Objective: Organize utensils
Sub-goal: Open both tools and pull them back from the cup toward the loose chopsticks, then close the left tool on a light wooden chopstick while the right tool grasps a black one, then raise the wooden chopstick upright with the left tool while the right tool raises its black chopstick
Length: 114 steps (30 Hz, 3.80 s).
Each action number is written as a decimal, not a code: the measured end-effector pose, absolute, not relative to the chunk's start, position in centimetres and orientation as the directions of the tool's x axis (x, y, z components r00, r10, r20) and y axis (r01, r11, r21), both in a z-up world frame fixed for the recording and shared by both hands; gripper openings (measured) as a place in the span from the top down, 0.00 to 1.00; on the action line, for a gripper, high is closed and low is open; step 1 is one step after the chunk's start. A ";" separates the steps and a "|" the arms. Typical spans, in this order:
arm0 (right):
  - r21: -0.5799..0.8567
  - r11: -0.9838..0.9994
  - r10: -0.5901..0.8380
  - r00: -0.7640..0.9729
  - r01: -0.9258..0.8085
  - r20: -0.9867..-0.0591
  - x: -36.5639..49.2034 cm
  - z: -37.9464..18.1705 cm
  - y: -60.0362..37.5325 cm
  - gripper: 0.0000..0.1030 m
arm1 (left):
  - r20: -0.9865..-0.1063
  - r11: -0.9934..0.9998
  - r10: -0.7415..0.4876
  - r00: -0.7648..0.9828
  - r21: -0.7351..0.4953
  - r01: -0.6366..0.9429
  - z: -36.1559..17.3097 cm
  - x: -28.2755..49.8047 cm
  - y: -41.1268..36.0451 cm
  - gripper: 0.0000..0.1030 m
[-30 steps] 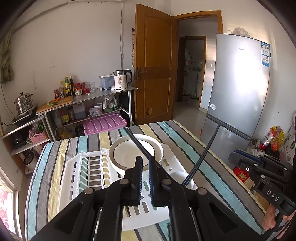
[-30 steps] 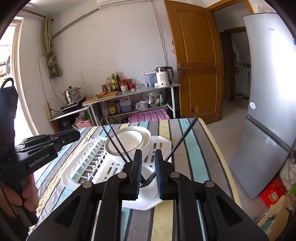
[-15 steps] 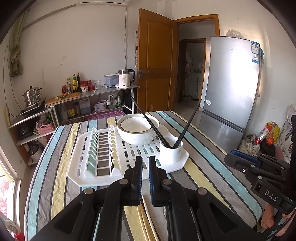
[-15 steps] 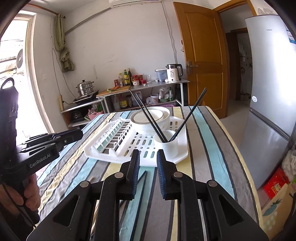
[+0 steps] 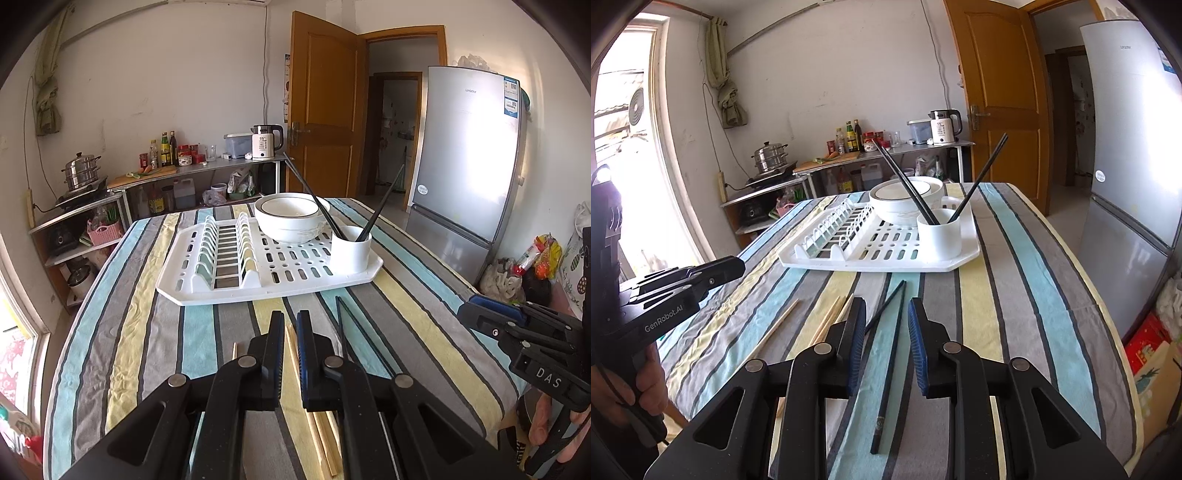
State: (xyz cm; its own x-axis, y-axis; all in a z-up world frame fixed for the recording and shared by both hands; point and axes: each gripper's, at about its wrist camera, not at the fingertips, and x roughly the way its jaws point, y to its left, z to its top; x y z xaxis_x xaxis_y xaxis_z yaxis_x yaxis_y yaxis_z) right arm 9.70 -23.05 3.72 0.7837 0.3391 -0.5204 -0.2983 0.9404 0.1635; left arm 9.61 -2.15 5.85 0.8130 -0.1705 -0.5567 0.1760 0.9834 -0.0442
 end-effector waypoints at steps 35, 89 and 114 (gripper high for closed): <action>0.173 0.940 0.335 0.689 -0.295 -0.643 14.1 -1.1 -21.7 0.76 | -0.731 0.984 -0.170 0.661 -0.092 0.150 -1.7 15.1 3.1 0.84; 0.087 0.941 0.260 0.539 -0.326 -0.801 25.8 -4.4 -14.4 0.94 | -0.792 0.988 -0.117 0.599 -0.034 0.149 -5.0 20.5 3.0 0.95; 0.175 0.916 0.397 0.753 -0.361 -0.525 18.5 7.5 -19.2 0.95 | -0.590 0.975 -0.223 0.776 -0.120 0.189 7.0 16.7 3.9 0.95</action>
State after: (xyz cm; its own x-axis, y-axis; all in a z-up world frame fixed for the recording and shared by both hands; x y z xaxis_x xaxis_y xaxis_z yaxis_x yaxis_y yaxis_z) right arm 18.46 -19.20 7.47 0.7529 0.3972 -0.5248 -0.3610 0.9159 0.1753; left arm 16.70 3.86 7.05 0.7759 -0.2233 -0.5901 0.1893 0.9746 -0.1198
